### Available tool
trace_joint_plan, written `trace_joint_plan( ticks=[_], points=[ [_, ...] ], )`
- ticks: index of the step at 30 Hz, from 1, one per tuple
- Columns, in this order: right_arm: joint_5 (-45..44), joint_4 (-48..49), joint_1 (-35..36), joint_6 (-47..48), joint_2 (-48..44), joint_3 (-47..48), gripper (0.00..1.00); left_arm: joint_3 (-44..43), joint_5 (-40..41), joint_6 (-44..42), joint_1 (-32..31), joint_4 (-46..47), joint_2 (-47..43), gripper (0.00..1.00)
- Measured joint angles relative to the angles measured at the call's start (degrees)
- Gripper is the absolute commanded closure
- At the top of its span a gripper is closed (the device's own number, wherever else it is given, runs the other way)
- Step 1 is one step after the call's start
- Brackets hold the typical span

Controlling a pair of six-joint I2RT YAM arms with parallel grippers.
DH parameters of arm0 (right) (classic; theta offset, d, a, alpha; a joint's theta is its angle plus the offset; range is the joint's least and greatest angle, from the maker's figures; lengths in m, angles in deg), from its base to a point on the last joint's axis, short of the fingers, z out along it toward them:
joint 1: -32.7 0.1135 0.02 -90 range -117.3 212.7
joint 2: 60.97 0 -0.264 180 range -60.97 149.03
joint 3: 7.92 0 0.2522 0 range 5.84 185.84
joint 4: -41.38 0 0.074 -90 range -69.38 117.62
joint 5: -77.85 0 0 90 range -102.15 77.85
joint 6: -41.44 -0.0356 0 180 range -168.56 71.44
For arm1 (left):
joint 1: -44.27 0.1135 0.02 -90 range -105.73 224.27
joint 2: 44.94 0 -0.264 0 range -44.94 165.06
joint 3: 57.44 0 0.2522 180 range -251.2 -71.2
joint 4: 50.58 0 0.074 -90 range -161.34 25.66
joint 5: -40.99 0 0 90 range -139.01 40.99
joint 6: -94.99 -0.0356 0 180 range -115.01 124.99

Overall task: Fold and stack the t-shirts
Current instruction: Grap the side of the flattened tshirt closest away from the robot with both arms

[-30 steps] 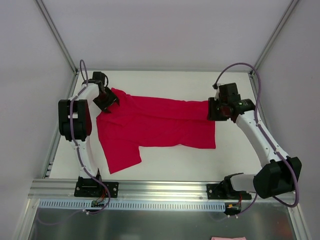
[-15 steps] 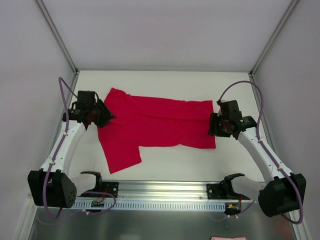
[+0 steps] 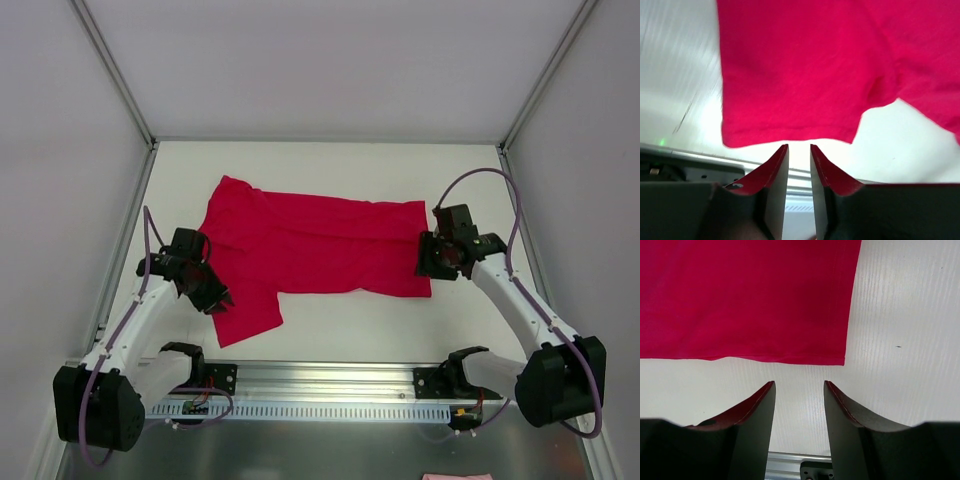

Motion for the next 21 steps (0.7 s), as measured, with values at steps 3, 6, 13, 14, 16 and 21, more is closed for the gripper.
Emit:
trace_joint_plan(
  ticks=[3, 6, 13, 14, 16, 21],
  points=[
    [0.0, -0.17, 0.0, 0.02, 0.31, 0.0, 0.52, 0.35, 1.22, 1.22, -2.05, -3.58, -0.85, 0.61],
    [0.0, -0.55, 0.0, 0.07, 0.31, 0.02, 0.51, 0.2, 3.41, 3.17, -2.73, -6.99, -1.14, 0.62],
    [-0.44, -2.91, 0.0, 1.05, -0.39, 0.11, 0.49, 0.31, 8.74, 8.33, -3.48, -11.08, -1.31, 0.55],
    [-0.52, -3.3, 0.0, 1.25, -0.81, 0.13, 0.49, 0.5, 9.22, 8.87, -3.48, -10.99, -1.31, 0.54],
    [-0.74, -4.2, 0.0, 1.64, -1.7, 0.31, 0.47, 1.01, 9.51, 9.73, -3.48, -10.78, -1.09, 0.48],
    [-1.4, -4.83, 0.0, 2.03, -3.63, 0.55, 0.44, 2.73, 9.64, 11.3, -3.48, -8.31, 1.9, 0.41]
  ],
)
